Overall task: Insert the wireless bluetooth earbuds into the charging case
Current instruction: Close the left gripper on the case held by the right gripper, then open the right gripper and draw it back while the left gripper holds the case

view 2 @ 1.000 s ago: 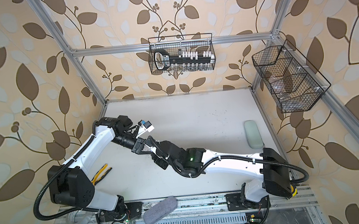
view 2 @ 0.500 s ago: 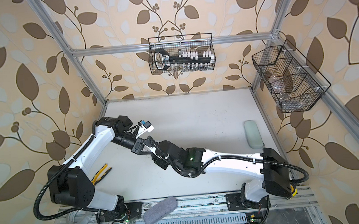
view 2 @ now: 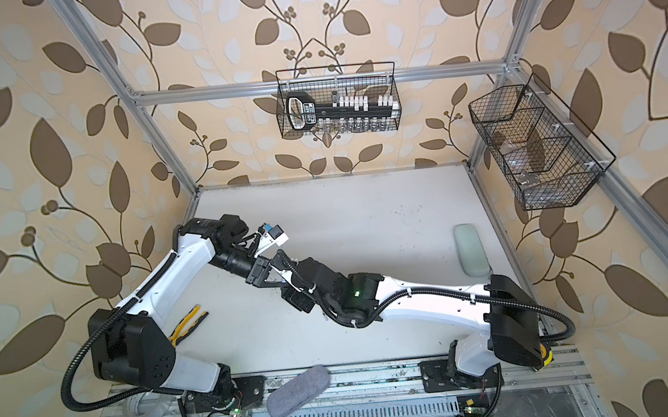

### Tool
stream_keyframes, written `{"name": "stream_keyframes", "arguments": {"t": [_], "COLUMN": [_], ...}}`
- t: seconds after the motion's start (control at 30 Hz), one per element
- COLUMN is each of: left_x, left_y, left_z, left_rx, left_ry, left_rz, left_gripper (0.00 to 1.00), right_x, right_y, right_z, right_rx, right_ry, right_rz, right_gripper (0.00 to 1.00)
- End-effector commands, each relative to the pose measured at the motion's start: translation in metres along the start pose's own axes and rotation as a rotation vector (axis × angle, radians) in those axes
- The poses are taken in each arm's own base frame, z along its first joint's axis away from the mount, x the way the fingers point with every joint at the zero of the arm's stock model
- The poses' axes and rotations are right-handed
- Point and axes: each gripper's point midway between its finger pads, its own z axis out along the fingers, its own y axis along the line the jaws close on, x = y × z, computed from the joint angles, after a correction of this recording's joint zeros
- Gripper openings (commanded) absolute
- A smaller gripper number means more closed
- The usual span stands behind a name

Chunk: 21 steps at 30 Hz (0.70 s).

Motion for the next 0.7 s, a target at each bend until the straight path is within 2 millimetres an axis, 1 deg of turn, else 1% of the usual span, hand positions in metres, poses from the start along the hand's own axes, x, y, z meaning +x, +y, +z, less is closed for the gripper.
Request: {"name": "stream_keyframes", "arguments": {"t": [0.0,0.17,0.23,0.37,0.43,0.5,0.6,0.67], "left_x": [-0.004,-0.008,-0.009,-0.014,-0.017,-0.02,-0.026,-0.027], "left_y": [-0.023,-0.017,-0.011,0.001,0.01,0.019,0.036,0.041], "left_z": [-0.007,-0.008,-0.007,-0.004,-0.002,0.0,0.001,-0.001], "left_rx": [0.006,-0.033,-0.058,-0.09,-0.113,-0.14,-0.219,-0.273], "left_ry": [-0.042,-0.055,-0.063,-0.097,-0.124,-0.153,-0.227,-0.291], "left_rz": [0.08,0.108,0.124,0.159,0.173,0.194,0.255,0.32], "left_gripper": [0.13,0.12,0.11,0.1,0.1,0.09,0.05,0.04], "right_x": [-0.007,-0.006,-0.005,-0.004,0.0,0.007,0.021,0.029], "right_y": [-0.008,-0.018,-0.021,-0.025,-0.028,-0.037,-0.049,-0.052], "right_z": [-0.013,-0.027,-0.035,-0.054,-0.06,-0.064,-0.064,-0.063], "right_rx": [0.02,0.043,0.041,0.026,0.029,0.048,0.075,0.077], "right_ry": [-0.037,-0.052,-0.065,-0.09,-0.092,-0.078,-0.039,-0.022], "right_rz": [0.021,0.052,0.078,0.137,0.168,0.216,0.294,0.338], "right_gripper": [0.71,0.77,0.8,0.82,0.84,0.85,0.84,0.84]}}
